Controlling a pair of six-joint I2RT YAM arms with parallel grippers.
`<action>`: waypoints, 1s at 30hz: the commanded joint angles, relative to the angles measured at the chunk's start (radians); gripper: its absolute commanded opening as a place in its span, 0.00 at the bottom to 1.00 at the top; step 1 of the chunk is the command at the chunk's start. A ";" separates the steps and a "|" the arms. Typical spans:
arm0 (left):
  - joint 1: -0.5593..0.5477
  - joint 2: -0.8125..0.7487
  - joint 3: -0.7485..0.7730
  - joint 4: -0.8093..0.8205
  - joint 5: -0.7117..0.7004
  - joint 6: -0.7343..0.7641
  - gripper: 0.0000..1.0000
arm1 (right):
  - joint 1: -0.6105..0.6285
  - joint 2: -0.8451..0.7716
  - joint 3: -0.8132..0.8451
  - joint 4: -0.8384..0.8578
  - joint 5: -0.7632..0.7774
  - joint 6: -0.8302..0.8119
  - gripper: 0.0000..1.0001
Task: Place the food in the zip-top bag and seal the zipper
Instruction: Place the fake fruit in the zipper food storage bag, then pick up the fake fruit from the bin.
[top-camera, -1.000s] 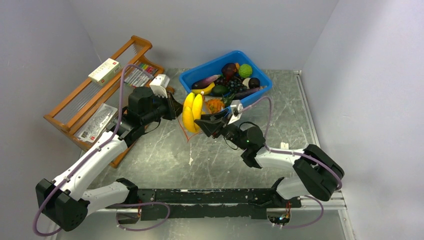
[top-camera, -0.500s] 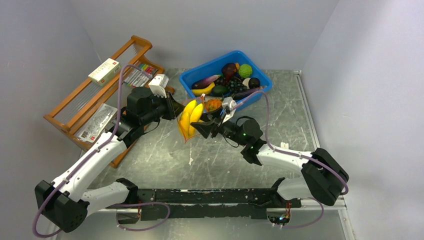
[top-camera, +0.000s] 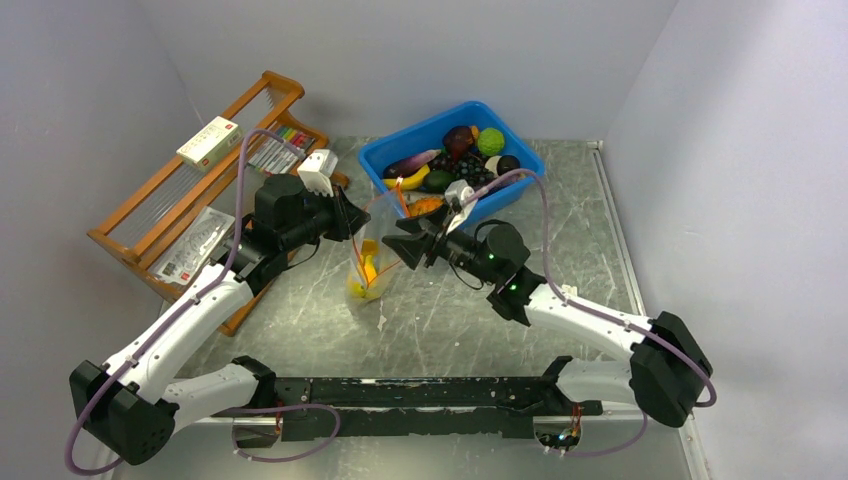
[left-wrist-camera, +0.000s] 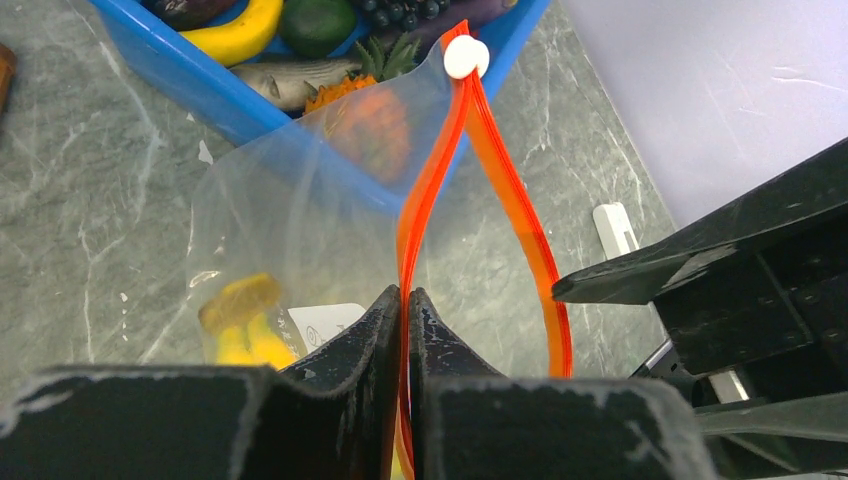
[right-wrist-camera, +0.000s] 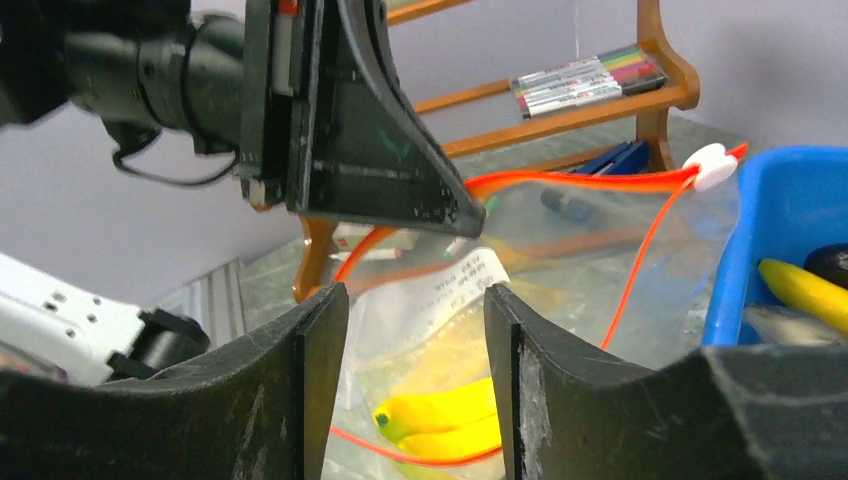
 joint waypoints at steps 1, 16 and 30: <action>0.005 -0.003 -0.003 0.015 0.014 0.004 0.07 | 0.004 -0.037 0.121 -0.229 0.064 0.102 0.52; 0.005 -0.021 0.070 -0.088 -0.156 0.195 0.07 | -0.015 -0.103 0.305 -0.601 0.397 -0.055 0.52; 0.005 -0.091 0.020 -0.039 -0.059 0.258 0.07 | -0.278 0.203 0.587 -0.803 0.510 -0.265 0.56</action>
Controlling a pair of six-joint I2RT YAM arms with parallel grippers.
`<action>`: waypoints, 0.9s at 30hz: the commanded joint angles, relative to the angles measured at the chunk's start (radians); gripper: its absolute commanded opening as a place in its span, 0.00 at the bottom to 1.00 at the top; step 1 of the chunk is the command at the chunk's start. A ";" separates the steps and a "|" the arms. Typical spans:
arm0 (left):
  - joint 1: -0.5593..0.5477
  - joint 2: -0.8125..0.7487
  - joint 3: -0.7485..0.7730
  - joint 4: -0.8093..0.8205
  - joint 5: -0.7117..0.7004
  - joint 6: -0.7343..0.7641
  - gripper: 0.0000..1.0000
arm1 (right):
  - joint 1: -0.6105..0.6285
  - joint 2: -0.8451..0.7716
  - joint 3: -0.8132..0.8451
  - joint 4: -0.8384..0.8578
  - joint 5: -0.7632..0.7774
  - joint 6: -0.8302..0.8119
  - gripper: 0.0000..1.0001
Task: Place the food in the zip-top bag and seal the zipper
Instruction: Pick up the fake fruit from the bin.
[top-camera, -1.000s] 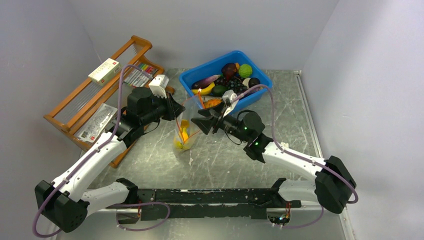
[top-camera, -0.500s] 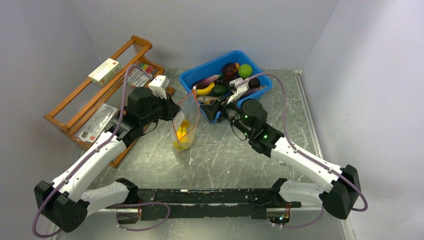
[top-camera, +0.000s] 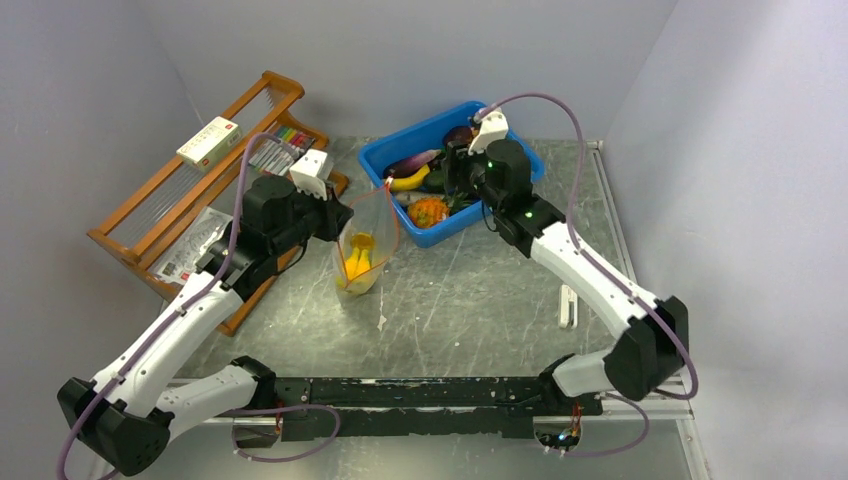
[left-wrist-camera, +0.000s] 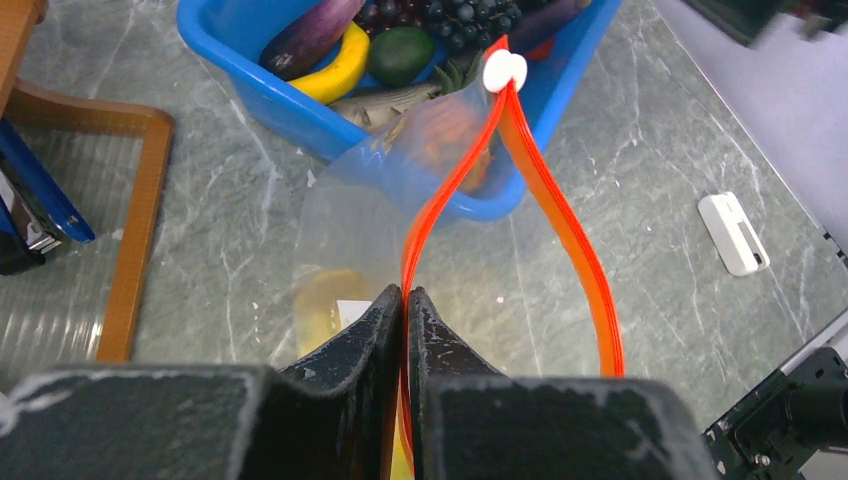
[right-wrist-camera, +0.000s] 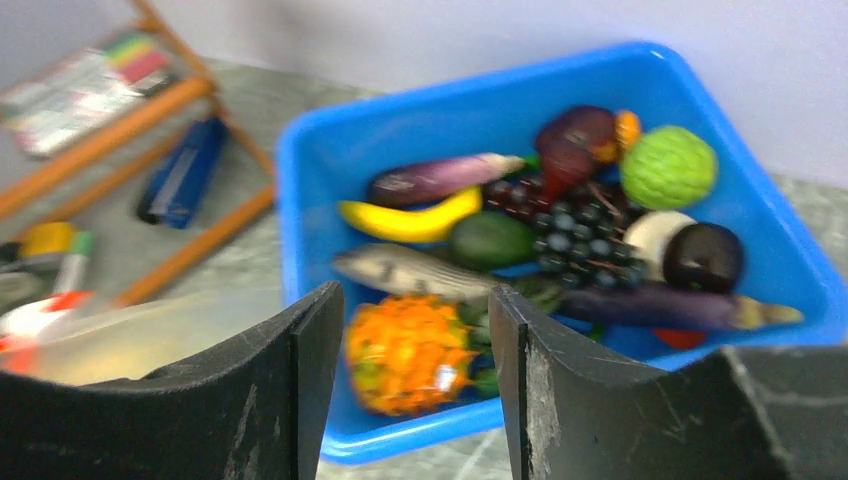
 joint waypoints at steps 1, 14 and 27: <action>0.005 -0.051 -0.036 0.068 0.073 0.038 0.07 | -0.063 0.094 0.040 -0.027 0.111 -0.111 0.57; 0.005 -0.065 -0.103 0.111 0.156 0.085 0.07 | -0.186 0.478 0.328 -0.031 0.222 -0.252 0.64; 0.006 -0.097 -0.107 0.108 0.176 0.091 0.07 | -0.304 0.725 0.562 -0.155 0.151 -0.333 0.65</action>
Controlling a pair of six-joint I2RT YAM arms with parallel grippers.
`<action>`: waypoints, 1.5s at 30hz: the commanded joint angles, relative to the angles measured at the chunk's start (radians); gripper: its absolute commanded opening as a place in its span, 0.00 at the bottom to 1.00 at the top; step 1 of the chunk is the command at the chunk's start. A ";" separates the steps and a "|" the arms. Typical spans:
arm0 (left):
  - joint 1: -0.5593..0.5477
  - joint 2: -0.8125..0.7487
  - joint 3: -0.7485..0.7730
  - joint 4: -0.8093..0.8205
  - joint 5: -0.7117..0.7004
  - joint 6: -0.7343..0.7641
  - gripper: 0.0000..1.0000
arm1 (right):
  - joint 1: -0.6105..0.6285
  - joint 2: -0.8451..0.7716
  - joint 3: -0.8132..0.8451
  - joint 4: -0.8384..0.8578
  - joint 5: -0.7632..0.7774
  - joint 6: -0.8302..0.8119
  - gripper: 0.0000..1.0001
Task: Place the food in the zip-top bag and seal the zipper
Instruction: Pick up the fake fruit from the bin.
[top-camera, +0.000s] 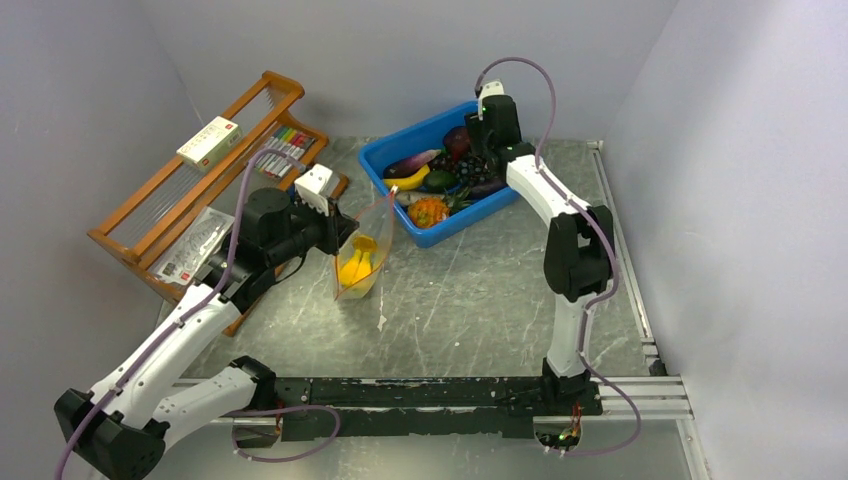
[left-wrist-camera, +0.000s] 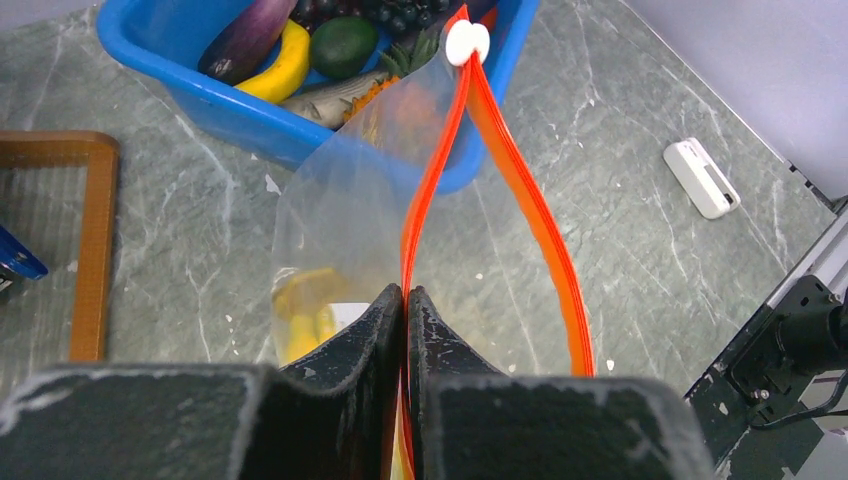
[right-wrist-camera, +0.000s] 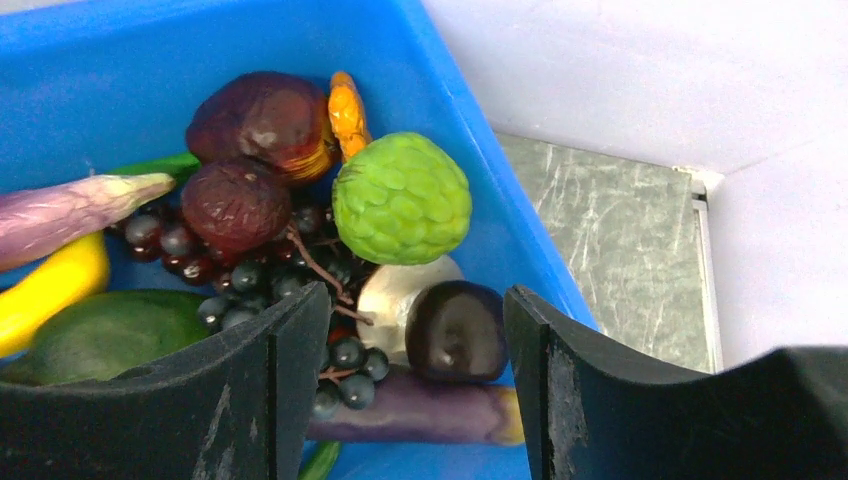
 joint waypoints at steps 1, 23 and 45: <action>0.005 -0.033 -0.008 0.042 0.044 0.016 0.07 | -0.026 0.079 0.086 -0.065 -0.047 -0.027 0.65; 0.005 -0.028 -0.011 0.033 0.047 0.020 0.07 | -0.031 0.277 0.212 -0.011 0.010 -0.147 0.72; 0.005 -0.037 -0.019 0.030 0.009 0.030 0.07 | -0.031 0.356 0.255 0.103 0.019 -0.244 0.69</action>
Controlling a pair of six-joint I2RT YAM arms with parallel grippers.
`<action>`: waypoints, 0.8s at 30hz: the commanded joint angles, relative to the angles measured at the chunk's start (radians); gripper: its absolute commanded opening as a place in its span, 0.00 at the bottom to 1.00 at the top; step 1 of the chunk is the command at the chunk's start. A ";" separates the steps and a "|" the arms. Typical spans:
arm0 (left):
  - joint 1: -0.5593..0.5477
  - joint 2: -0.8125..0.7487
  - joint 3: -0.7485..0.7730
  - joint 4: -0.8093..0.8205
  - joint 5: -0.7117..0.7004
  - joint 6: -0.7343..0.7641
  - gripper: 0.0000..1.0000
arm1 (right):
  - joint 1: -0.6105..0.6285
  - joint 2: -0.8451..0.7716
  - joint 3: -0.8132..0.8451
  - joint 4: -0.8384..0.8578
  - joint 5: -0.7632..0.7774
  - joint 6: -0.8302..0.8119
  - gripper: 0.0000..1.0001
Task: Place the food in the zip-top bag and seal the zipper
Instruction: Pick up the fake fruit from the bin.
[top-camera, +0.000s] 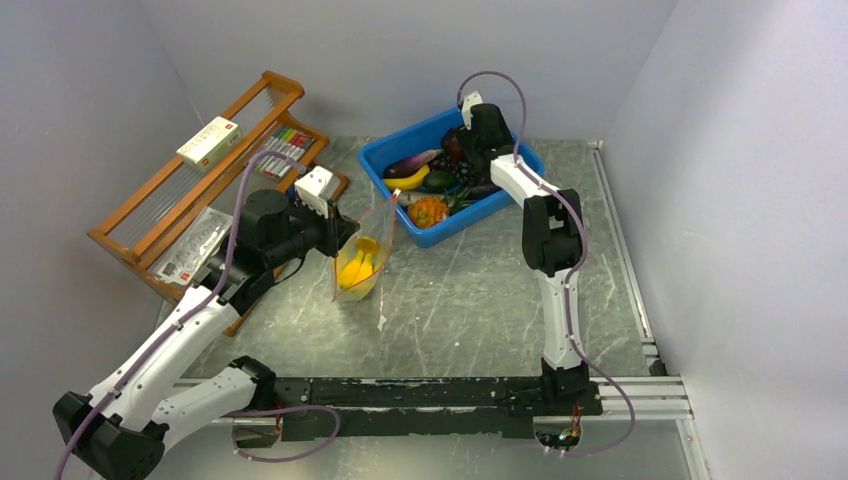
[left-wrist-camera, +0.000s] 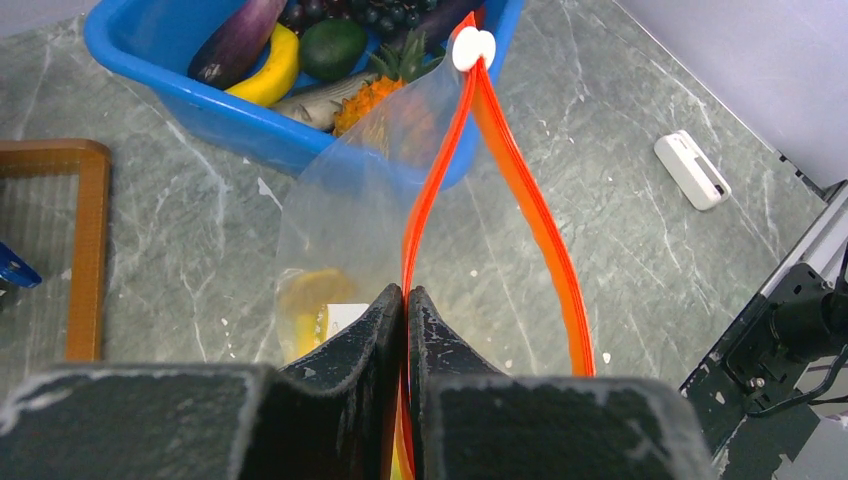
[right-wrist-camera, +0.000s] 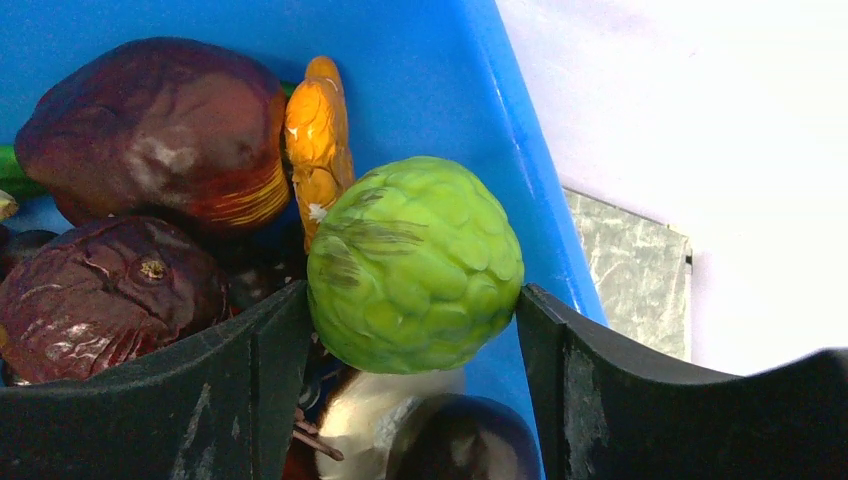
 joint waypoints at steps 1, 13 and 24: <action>0.005 -0.026 -0.014 0.031 -0.023 0.019 0.07 | -0.001 0.009 0.027 0.032 0.011 -0.006 0.67; 0.005 -0.037 -0.012 0.027 -0.034 0.026 0.07 | 0.000 -0.113 -0.105 0.085 -0.015 0.089 0.56; 0.005 -0.038 -0.007 0.019 -0.030 0.021 0.07 | 0.001 -0.284 -0.201 0.045 -0.035 0.170 0.54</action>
